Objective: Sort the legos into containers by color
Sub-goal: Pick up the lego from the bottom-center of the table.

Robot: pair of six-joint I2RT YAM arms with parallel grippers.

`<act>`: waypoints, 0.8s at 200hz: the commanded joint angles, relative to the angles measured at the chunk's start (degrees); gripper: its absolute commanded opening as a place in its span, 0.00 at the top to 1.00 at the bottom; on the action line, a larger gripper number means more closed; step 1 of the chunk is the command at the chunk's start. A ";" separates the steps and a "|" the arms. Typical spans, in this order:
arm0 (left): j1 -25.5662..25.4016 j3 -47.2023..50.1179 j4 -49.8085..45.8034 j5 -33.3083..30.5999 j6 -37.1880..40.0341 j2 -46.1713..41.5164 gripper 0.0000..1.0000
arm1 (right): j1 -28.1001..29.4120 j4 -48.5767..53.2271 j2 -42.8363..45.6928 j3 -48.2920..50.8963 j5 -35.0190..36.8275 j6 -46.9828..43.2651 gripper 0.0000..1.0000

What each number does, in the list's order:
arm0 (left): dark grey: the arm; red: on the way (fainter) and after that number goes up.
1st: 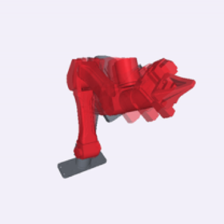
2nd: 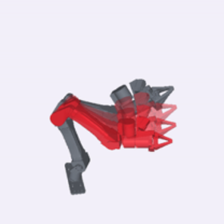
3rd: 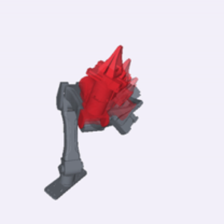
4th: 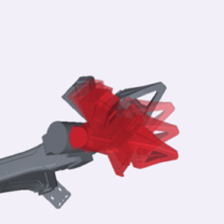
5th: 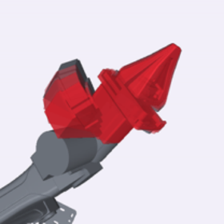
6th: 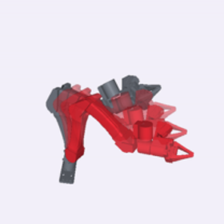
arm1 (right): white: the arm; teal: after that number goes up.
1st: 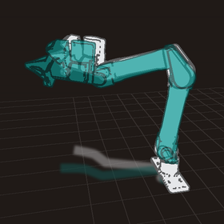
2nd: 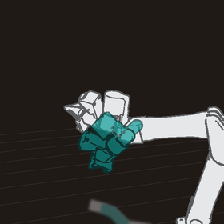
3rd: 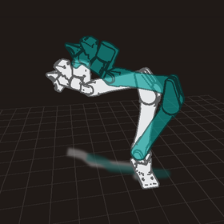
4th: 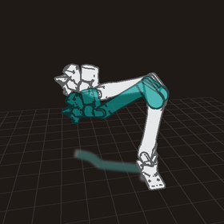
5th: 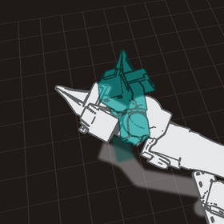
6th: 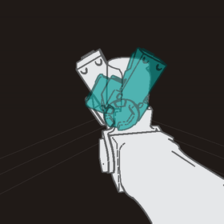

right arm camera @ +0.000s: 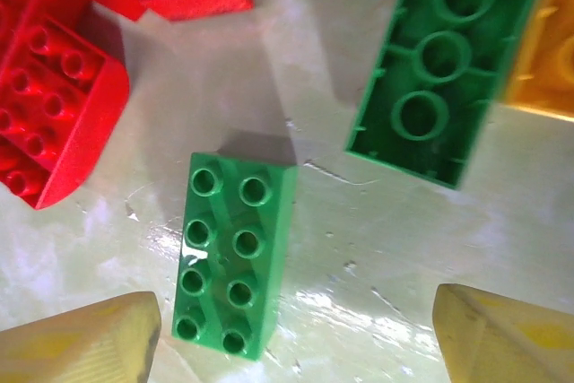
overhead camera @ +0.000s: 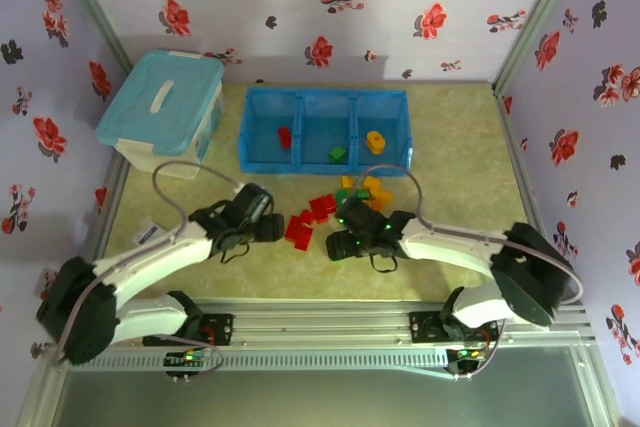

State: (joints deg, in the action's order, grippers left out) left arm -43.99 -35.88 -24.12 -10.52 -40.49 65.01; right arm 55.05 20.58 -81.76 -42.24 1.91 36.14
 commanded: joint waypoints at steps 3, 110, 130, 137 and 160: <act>0.00 4.64 6.78 -2.22 -5.49 -7.86 0.28 | 2.12 -0.31 -4.42 -4.02 2.81 1.82 0.23; 0.03 5.87 -0.26 -6.18 -4.42 -12.99 0.33 | 5.96 20.44 -18.76 -27.43 13.16 -4.24 0.84; -0.37 5.63 -1.47 -6.38 -4.20 -13.60 0.35 | 3.60 24.28 -18.35 -33.98 16.51 -8.15 0.83; -1.33 5.36 -1.92 -7.03 -3.71 -13.89 0.35 | 1.90 24.84 -18.28 -36.68 16.48 -9.70 0.82; -6.69 4.09 -3.82 -12.37 -2.75 -14.89 0.35 | -4.82 25.49 -21.24 -45.81 15.02 -14.78 0.79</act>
State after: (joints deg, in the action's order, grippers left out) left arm -46.35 -30.35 -24.97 -17.04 -44.60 51.70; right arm 56.64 41.50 -100.66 -79.42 14.22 28.36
